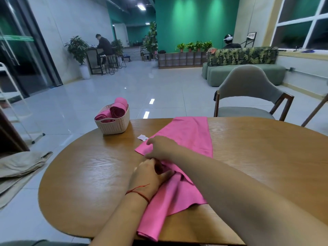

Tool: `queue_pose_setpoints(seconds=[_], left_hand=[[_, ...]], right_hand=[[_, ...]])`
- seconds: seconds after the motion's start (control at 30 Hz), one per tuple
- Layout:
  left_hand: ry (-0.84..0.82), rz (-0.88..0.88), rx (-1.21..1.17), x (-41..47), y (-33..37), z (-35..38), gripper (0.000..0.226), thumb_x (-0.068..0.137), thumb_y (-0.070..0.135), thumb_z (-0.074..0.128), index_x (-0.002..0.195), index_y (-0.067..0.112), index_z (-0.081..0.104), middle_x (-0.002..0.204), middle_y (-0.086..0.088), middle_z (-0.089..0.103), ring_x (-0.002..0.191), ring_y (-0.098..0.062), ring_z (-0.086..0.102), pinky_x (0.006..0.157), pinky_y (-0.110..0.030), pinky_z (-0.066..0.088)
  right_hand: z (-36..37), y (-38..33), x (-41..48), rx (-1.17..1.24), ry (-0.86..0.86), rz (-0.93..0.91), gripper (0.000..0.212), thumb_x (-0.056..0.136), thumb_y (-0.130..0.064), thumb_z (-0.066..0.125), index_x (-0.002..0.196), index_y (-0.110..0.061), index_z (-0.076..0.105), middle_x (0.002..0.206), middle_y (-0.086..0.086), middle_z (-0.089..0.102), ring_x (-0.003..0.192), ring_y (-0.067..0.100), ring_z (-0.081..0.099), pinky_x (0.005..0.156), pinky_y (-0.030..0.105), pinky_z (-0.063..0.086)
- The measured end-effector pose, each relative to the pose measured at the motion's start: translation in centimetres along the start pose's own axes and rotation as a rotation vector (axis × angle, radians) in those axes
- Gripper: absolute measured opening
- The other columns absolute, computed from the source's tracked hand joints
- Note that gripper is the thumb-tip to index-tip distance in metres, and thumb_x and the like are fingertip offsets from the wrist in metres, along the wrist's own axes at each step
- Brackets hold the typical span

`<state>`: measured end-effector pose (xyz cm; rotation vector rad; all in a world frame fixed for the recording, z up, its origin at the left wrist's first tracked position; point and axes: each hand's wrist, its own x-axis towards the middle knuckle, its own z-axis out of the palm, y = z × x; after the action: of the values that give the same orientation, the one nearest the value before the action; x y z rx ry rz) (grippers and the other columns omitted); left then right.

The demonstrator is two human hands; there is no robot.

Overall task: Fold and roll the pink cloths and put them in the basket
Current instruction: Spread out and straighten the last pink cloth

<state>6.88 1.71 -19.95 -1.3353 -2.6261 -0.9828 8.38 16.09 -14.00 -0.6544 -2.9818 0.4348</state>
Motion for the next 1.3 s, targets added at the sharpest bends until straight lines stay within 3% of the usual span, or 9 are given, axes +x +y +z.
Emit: queue_pose_setpoints(seconds=[0.13,0.37,0.53,0.63,0.77,0.87,1.0,1.2,1.3], left_hand=[[-0.002,0.003,-0.011,0.1,-0.3,0.1,0.056,0.065,0.086,0.067,0.081,0.032,0.067,0.079,0.017,0.067,0.079,-0.010,0.065,0.075,-0.039,0.055],[-0.007,0.034,-0.025,0.0,-0.5,-0.2,0.043,0.074,0.076,0.066,0.074,0.034,0.060,0.074,0.014,0.059,0.077,-0.014,0.061,0.070,-0.038,0.052],[-0.004,0.030,-0.005,0.1,-0.8,0.0,0.050,0.079,0.075,0.069,0.065,0.030,0.052,0.074,0.010,0.056,0.077,-0.016,0.057,0.070,-0.038,0.048],[-0.009,0.003,-0.042,0.0,-0.8,-0.2,0.042,0.080,0.069,0.073,0.067,0.031,0.060,0.073,0.013,0.061,0.075,-0.010,0.059,0.073,-0.038,0.051],[-0.004,-0.010,-0.071,0.1,-0.9,-0.2,0.038,0.077,0.065,0.075,0.068,0.030,0.064,0.070,0.014,0.064,0.070,-0.005,0.060,0.074,-0.037,0.054],[-0.007,-0.011,-0.062,0.1,-1.0,-0.1,0.037,0.079,0.064,0.075,0.070,0.030,0.066,0.071,0.015,0.065,0.073,-0.005,0.061,0.077,-0.038,0.055],[-0.017,-0.004,-0.054,0.1,-1.4,-0.2,0.038,0.079,0.069,0.069,0.072,0.031,0.068,0.074,0.017,0.066,0.076,-0.003,0.062,0.078,-0.038,0.055],[0.001,-0.018,-0.062,0.1,-1.1,-0.3,0.031,0.083,0.060,0.075,0.073,0.031,0.069,0.076,0.015,0.068,0.073,-0.001,0.062,0.073,-0.033,0.055],[0.016,-0.013,-0.074,0.0,-0.9,-0.3,0.027,0.089,0.050,0.075,0.073,0.029,0.068,0.076,0.013,0.067,0.073,-0.002,0.061,0.069,-0.029,0.049]], right_hand=[[0.3,-0.2,1.5,-0.122,0.024,0.033,0.032,0.085,-0.051,0.075,0.105,-0.026,0.076,0.103,-0.001,0.074,0.098,0.027,0.068,0.083,0.036,0.057],[-0.1,0.2,1.5,-0.151,0.068,0.068,0.016,0.095,-0.025,0.064,0.102,-0.016,0.075,0.091,0.006,0.067,0.082,0.029,0.063,0.072,0.034,0.046],[-1.2,2.9,1.2,0.108,0.197,0.097,0.022,0.100,-0.027,0.056,0.099,-0.015,0.075,0.096,0.009,0.073,0.090,0.031,0.067,0.070,0.035,0.048],[-3.8,5.6,0.1,0.447,0.340,0.203,0.024,0.100,-0.024,0.055,0.110,-0.016,0.075,0.097,0.004,0.075,0.085,0.024,0.072,0.076,0.036,0.059],[-8.5,11.3,-2.4,0.932,0.530,0.386,0.020,0.085,-0.019,0.058,0.099,-0.012,0.072,0.095,0.010,0.075,0.085,0.030,0.076,0.070,0.049,0.067],[-11.7,16.1,-5.8,1.124,0.646,0.466,0.025,0.089,-0.015,0.057,0.110,-0.012,0.071,0.109,0.010,0.075,0.093,0.029,0.074,0.060,0.036,0.062],[-13.0,23.4,-11.7,1.258,0.809,0.617,0.017,0.094,-0.012,0.059,0.107,-0.013,0.070,0.103,0.011,0.075,0.076,0.021,0.071,0.051,0.028,0.057],[-11.0,30.6,-20.2,1.294,0.844,0.750,0.025,0.106,-0.011,0.046,0.126,-0.011,0.061,0.116,0.020,0.073,0.094,0.035,0.076,0.066,0.044,0.066],[-10.0,31.0,-24.2,1.280,0.848,0.833,0.021,0.106,-0.010,0.047,0.122,-0.009,0.061,0.112,0.020,0.071,0.094,0.039,0.075,0.056,0.041,0.065]])
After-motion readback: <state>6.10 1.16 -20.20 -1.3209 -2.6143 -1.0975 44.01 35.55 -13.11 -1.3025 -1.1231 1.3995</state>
